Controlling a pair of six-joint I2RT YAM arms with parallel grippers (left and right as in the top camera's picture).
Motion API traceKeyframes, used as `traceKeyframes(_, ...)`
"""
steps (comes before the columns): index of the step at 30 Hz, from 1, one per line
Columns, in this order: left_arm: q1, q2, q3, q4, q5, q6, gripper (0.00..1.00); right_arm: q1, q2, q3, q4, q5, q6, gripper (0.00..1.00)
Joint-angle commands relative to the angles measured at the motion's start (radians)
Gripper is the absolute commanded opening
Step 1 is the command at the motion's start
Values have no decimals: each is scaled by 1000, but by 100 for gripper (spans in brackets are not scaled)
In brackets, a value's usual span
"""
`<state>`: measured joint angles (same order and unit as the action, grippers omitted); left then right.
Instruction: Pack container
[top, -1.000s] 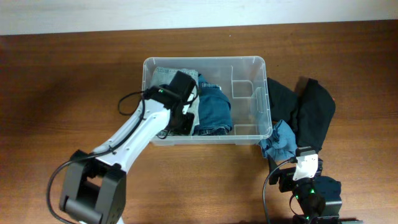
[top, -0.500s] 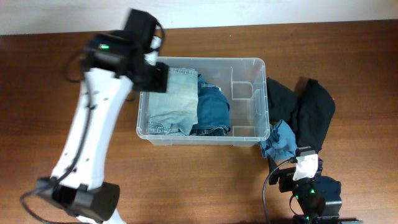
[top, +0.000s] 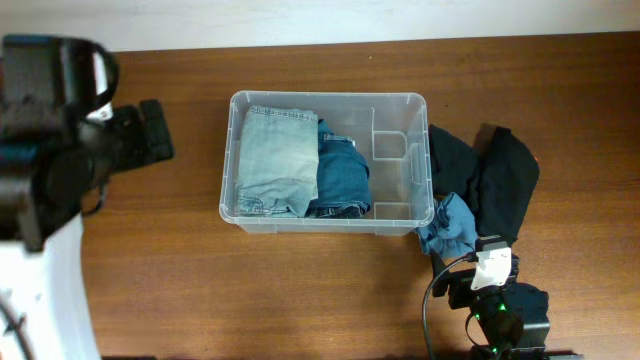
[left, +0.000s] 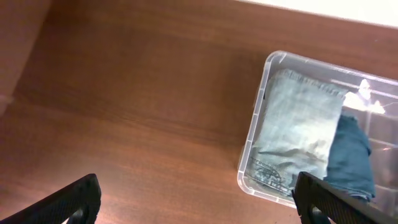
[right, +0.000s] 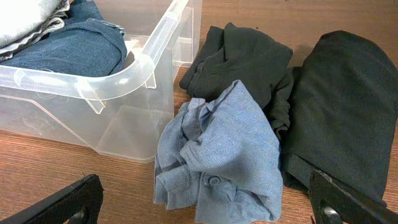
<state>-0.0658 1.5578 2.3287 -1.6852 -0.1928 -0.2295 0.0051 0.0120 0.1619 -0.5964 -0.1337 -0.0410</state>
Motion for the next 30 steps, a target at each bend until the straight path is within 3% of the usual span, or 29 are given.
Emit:
traceKeyframes(1, 4, -35, 14, -2, -14, -9, 99, -6, -6, -6, 2, -13, 0, 98)
traceKeyframes(6, 3, -36, 14, 0, -14, -9, 100, -6, -6, -6, 130, -180, 125, 98)
traceKeyframes(9, 3, -36, 14, -2, -14, -9, 99, -6, -3, -4, 317, -375, 195, 99)
traceKeyframes(14, 3, -36, 14, -2, -14, -9, 100, -6, 77, 152, 428, -354, 267, 98)
traceKeyframes(18, 3, -36, 14, -2, -14, -9, 99, -7, 329, 442, 290, -288, 224, 98)
traceKeyframes(23, 3, -36, 14, -2, -14, -9, 99, -8, 838, 952, -96, -70, 177, 98)
traceKeyframes(28, 3, -36, 14, -2, -14, -9, 99, -18, 1164, 1270, -354, -83, 155, 98)
traceKeyframes(30, 3, -36, 14, -2, -14, -9, 99, -68, 1271, 1343, -415, -83, 209, 99)
